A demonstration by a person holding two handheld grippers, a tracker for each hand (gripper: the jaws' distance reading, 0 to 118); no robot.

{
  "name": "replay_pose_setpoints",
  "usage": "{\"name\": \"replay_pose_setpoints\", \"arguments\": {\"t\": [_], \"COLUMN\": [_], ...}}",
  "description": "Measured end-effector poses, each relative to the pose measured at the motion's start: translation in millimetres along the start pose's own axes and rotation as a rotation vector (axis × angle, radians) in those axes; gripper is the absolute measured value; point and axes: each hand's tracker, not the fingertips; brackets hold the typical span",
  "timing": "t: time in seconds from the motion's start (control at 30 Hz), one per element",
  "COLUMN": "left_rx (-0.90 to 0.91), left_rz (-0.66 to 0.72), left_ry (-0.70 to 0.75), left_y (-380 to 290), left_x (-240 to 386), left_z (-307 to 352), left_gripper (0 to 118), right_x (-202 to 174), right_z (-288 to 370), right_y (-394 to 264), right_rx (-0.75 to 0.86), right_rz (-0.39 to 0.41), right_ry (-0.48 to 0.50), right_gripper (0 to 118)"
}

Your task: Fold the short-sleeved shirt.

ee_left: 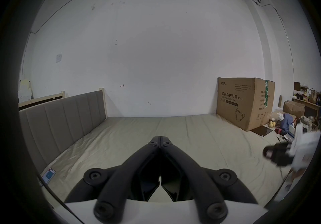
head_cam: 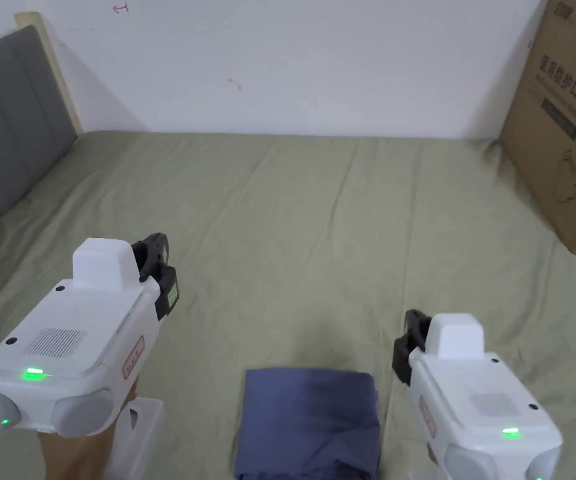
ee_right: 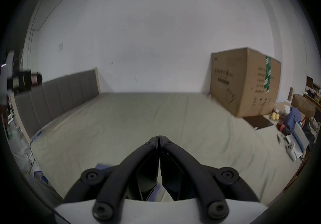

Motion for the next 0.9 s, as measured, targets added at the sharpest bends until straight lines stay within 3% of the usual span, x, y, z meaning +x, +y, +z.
{"name": "replay_pose_setpoints", "arguments": {"t": [0.3, 0.5, 0.57, 0.63, 0.7, 0.73, 0.83, 0.9], "left_rx": [-0.076, -0.199, -0.256, -0.353, -0.459, -0.522, -0.676, -0.788], "left_rz": [0.006, 0.056, 0.083, 0.135, 0.196, 0.238, 0.357, 0.412], "left_ry": [-0.014, -0.048, -0.072, -0.088, -0.098, -0.100, -0.140, -0.154], "left_y": [-22.4, -48.3, -58.9, -70.4, -84.9, -93.5, -120.1, -136.7], "left_x": [-9.0, -9.3, -9.4, -7.9, -6.3, -5.3, -3.3, -1.0], "left_z": [-11.0, -25.3, -30.7, -40.2, -50.6, -57.3, -74.5, -87.1], "left_gripper": [0, 0, 4, 21, 47, 66, 101, 103], "right_x": [-42.2, -45.6, -42.6, -40.2, -40.6, -41.1, -40.9, -40.3], "right_z": [-56.1, -79.8, -80.7, -82.8, -83.5, -83.2, -81.5, -81.7], "right_y": [-84.0, -129.5, -139.2, -134.3, -131.1, -131.4, -132.9, -132.5], "right_rx": [-0.248, -0.400, -0.379, -0.383, -0.395, -0.398, -0.392, -0.392], "right_rz": [0.050, 0.047, 0.025, -0.020, -0.008, -0.005, -0.006, -0.008], "right_ry": [0.052, 0.037, 0.034, 0.032, 0.037, 0.037, 0.039, 0.041], "right_gripper": [0, 0, 0, 0, 0, 0, 0, 0]}}
